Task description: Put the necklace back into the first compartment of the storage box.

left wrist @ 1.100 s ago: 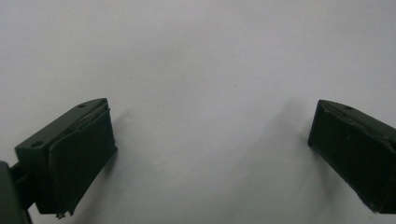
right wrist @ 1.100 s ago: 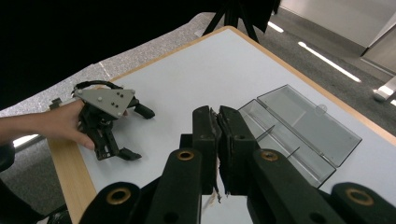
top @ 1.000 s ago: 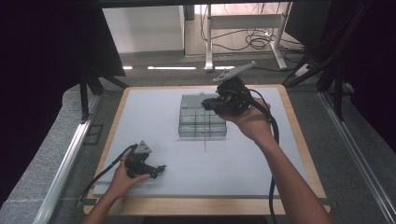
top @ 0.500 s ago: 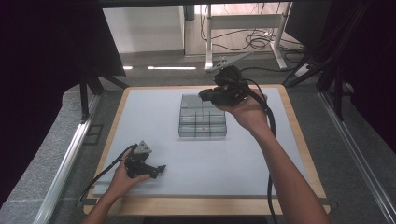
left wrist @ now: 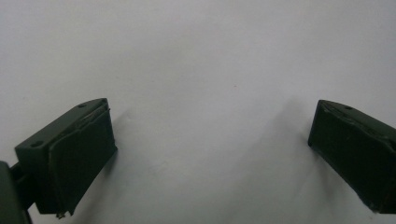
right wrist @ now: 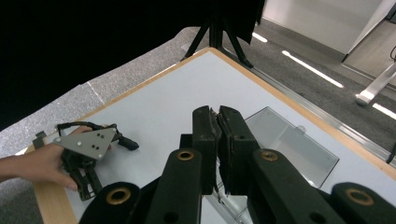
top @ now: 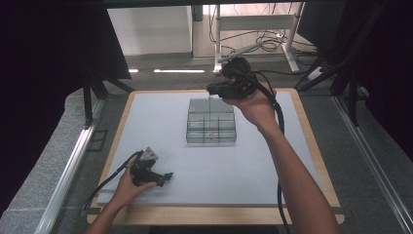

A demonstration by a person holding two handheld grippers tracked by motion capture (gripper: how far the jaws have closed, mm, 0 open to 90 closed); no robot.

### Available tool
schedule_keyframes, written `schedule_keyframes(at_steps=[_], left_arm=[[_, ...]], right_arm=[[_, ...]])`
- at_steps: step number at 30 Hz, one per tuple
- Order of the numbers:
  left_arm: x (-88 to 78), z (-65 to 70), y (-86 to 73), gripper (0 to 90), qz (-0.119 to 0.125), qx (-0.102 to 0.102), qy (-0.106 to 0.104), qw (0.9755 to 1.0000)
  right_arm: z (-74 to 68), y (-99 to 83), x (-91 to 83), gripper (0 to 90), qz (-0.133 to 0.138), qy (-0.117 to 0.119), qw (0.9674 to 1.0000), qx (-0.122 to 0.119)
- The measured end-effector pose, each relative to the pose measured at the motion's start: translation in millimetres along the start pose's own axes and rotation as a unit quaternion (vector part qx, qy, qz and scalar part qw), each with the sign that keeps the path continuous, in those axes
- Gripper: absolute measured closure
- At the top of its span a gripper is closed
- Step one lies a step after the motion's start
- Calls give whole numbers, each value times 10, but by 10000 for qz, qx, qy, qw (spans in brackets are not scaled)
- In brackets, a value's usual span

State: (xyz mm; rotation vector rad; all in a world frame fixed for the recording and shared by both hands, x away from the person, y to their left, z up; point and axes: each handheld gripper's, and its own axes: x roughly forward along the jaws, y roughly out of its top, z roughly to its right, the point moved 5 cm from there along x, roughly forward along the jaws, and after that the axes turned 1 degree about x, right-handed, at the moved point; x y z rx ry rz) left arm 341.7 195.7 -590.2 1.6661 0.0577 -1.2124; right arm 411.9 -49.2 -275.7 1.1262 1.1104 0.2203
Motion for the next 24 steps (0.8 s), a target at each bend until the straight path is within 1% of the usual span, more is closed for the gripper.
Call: schedule_keyframes(at_steps=[7, 8, 12, 15, 24], left_arm=[[0, 0, 0, 1, 0, -1, 1, 10000], [0, 0, 0, 1, 1, -1, 3, 10000], [1, 0, 0, 2, 5, -3, -2, 10000], [-1, -2, -1, 2, -9, 10, 5, 10000], [-1, -2, -1, 2, -15, 10, -2, 10000]], right_arm=[[52, 55, 39, 840, 4, -39, 10000, 87], [69, 63, 47, 840, 8, -68, 9999, 74], [141, 87, 75, 840, 7, -120, 9998, 173], [186, 95, 117, 840, -5, -134, 9996, 234], [296, 132, 248, 840, -30, -224, 9993, 289]])
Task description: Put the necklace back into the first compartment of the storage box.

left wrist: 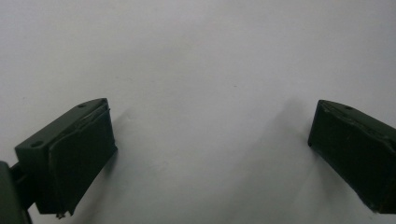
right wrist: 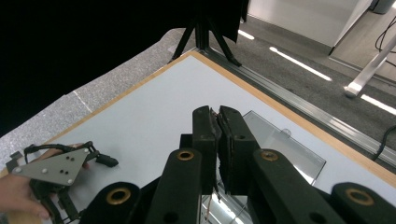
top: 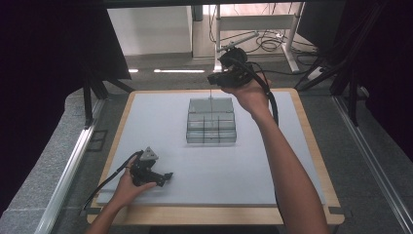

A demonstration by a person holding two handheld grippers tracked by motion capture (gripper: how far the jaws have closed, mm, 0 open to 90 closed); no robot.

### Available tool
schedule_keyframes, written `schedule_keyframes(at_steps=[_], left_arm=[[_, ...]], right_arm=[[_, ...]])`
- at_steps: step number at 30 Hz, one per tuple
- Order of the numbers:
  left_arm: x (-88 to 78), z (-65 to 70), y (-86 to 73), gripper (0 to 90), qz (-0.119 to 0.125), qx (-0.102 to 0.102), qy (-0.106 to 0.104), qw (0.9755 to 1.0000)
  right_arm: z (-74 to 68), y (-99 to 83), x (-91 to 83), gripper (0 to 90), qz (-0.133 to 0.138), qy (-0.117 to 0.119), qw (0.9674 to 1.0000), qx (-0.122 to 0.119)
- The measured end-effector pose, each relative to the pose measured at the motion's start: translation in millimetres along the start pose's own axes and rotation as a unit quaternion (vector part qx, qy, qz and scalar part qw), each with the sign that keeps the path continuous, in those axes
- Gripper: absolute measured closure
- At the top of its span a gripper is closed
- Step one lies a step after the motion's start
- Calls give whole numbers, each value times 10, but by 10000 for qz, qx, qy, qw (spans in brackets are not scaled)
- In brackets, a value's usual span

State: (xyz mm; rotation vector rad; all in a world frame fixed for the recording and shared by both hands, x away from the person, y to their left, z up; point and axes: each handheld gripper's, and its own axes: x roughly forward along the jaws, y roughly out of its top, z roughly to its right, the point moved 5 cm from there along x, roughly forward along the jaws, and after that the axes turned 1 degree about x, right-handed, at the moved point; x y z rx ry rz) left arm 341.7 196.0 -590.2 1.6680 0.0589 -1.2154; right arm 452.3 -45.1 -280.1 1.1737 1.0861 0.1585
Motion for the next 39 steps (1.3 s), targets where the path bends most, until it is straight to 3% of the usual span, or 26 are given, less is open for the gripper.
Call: schedule_keyframes(at_steps=[30, 39], left_arm=[[1, 1, 0, 2, 3, -2, -5, 10000], [2, 3, 1, 2, 11, -6, -8, 10000]], right_arm=[[168, 156, 744, 840, -8, -17, 9991, 413], [221, 109, 995, 840, -74, -104, 9985, 541]])
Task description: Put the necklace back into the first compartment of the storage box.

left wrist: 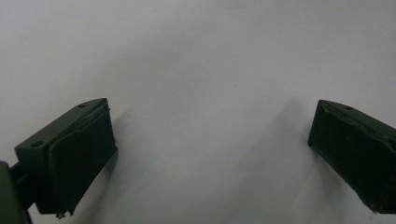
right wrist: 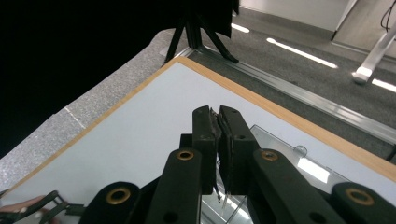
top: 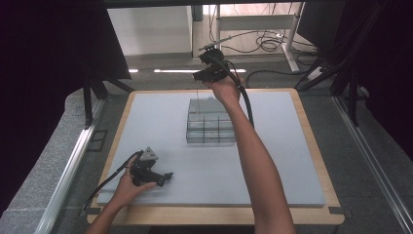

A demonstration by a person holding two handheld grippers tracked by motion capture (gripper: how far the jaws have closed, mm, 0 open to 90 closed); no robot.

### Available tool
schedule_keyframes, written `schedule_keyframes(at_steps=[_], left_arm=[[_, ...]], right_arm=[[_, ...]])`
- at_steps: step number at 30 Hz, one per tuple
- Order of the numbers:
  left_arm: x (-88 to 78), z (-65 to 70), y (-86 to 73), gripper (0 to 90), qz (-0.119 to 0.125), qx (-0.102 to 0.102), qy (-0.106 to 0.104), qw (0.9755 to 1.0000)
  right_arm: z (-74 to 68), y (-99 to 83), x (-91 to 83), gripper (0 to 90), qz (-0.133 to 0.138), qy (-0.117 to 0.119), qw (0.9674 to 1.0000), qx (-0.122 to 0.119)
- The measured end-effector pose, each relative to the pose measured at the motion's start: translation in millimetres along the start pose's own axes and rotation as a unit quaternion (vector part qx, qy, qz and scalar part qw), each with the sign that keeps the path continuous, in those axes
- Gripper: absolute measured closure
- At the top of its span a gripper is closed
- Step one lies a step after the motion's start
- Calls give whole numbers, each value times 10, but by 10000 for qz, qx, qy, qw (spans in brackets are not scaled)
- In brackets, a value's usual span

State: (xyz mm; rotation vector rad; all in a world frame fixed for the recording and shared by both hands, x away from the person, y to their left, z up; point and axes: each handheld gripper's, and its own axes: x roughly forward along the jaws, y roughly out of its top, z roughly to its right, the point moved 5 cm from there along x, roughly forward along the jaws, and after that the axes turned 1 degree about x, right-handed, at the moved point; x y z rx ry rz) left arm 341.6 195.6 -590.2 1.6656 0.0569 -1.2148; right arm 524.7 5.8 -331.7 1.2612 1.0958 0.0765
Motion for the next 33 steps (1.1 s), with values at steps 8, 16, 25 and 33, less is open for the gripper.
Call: schedule_keyframes(at_steps=[8, 16, 25, 33], left_arm=[[-2, -2, -1, 1, -12, 6, -5, 10000], [0, -4, 1, 2, -2, 10, 7, 10000], [0, -4, 0, 1, -5, 10, 12, 10000], [0, -2, 0, 1, -4, -4, 4, 10000]], right_arm=[[69, -237, 344, 839, -230, 39, 9995, 188], [133, -506, 579, 839, -445, 106, 9983, 349], [160, -747, 772, 839, -643, 118, 9971, 387], [164, -952, 935, 839, -848, 151, 9954, 418]])
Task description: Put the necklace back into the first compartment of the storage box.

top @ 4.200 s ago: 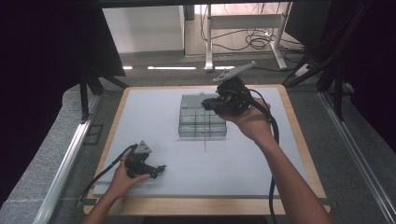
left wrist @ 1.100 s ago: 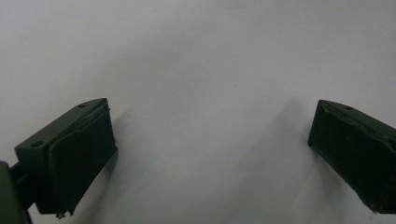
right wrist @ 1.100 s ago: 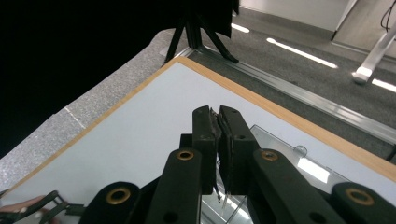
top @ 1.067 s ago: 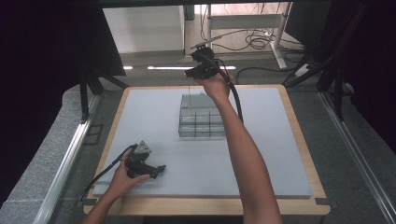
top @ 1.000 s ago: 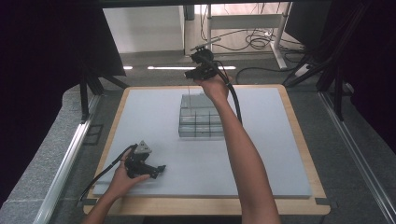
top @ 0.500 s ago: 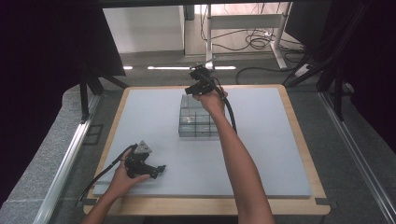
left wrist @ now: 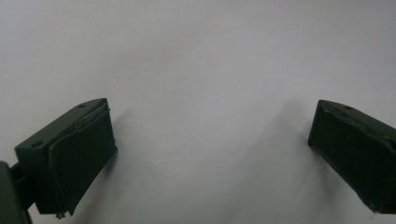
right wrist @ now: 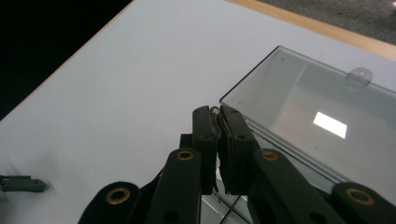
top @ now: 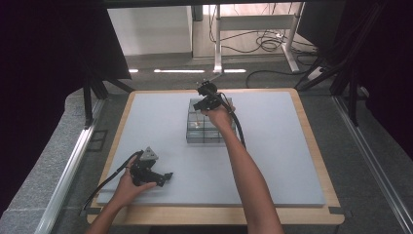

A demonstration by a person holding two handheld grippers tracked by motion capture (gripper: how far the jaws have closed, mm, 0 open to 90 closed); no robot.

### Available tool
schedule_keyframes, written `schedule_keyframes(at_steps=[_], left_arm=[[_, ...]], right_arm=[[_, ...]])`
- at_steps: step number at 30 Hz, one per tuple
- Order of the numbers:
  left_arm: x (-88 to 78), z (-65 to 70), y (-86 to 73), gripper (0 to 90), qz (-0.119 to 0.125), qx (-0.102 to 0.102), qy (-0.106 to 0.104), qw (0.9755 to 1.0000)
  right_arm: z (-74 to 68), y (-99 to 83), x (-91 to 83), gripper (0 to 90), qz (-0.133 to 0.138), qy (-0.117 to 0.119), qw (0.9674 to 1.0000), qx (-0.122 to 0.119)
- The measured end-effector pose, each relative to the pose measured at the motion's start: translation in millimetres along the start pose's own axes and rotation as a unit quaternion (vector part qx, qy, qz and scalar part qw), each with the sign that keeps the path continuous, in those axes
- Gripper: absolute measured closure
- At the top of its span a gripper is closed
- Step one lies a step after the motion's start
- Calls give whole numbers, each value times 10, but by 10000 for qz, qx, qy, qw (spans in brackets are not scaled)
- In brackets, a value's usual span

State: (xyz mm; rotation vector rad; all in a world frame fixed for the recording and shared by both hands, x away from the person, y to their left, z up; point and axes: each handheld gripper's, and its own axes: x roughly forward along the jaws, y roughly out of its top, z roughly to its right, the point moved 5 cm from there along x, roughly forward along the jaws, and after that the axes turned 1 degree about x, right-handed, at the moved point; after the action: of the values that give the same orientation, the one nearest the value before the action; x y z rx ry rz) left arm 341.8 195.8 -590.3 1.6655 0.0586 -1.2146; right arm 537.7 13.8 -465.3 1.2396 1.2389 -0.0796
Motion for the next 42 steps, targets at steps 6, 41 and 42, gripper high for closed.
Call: schedule_keyframes(at_steps=[6, 41, 42], left_arm=[[-2, 0, -1, 1, -11, 9, -5, 10000], [-2, 1, 0, 1, -7, 5, -4, 10000], [-2, 1, 0, 1, -8, 5, -5, 10000]], right_arm=[[30, -134, 156, 838, -173, 23, 9998, 22], [61, -810, -435, 378, -25, 184, 9995, -253], [72, -877, -500, 370, -22, 169, 9994, -294]])
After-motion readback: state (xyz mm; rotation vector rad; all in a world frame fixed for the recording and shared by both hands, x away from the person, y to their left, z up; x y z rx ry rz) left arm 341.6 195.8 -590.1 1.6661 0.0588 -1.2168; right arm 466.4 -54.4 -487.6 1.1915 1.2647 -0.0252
